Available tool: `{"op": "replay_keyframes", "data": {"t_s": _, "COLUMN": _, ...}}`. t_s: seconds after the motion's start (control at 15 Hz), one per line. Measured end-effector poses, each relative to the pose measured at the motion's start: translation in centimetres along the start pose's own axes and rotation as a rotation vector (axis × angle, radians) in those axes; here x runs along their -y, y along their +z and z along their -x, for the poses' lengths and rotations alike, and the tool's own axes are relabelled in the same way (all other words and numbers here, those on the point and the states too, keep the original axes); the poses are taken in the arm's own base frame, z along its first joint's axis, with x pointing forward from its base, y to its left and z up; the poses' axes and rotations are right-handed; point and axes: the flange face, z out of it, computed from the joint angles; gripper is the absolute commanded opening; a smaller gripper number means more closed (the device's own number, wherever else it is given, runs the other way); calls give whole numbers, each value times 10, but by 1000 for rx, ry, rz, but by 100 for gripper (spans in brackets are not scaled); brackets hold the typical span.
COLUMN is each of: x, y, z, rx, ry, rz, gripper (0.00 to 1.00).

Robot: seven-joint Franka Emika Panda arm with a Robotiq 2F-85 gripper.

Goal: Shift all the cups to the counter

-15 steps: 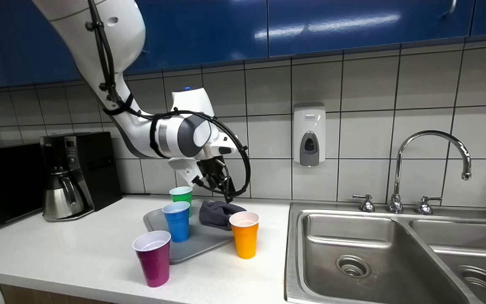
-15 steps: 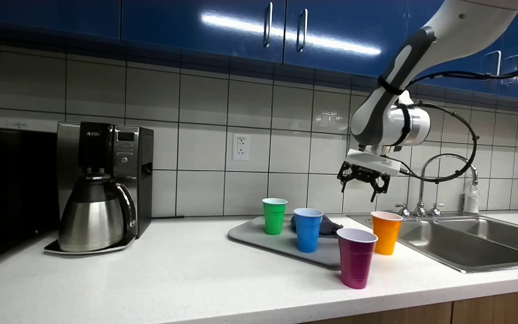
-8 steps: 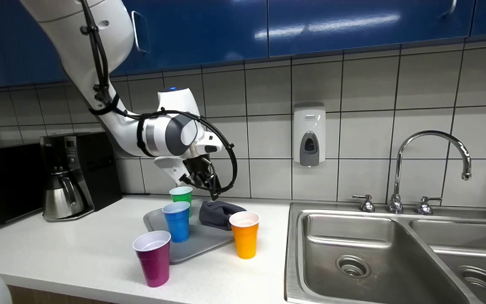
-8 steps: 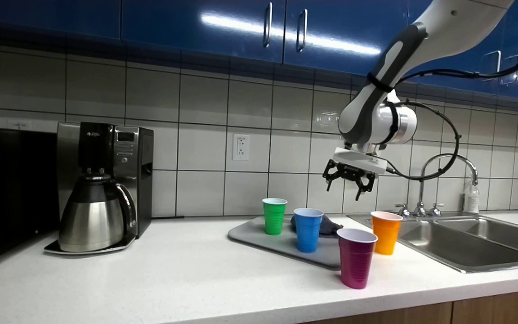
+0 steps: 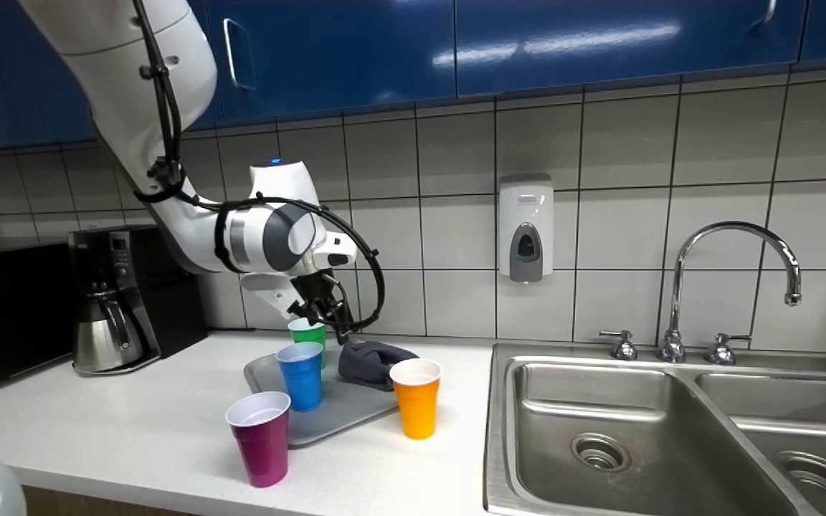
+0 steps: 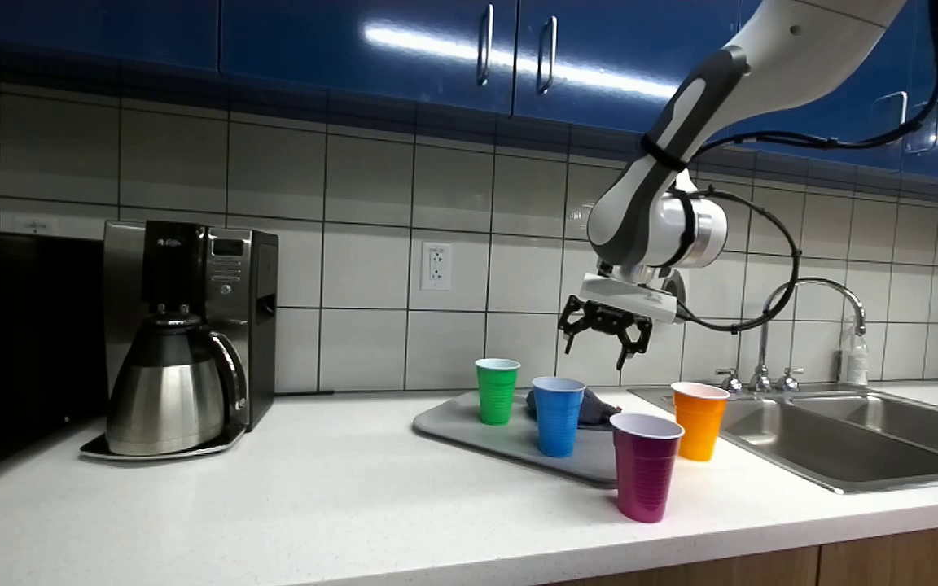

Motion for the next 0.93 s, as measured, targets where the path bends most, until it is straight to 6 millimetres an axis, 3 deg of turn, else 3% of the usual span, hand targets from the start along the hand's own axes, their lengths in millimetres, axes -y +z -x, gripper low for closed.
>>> {"op": "replay_keyframes", "data": {"t_s": 0.4, "x": 13, "y": 23, "z": 8, "rx": 42, "ry": -43, "rz": -10, "gripper": 100}}
{"op": "replay_keyframes", "data": {"t_s": 0.93, "x": 12, "y": 49, "z": 16, "rx": 87, "ry": -72, "rz": 2, "gripper": 100}}
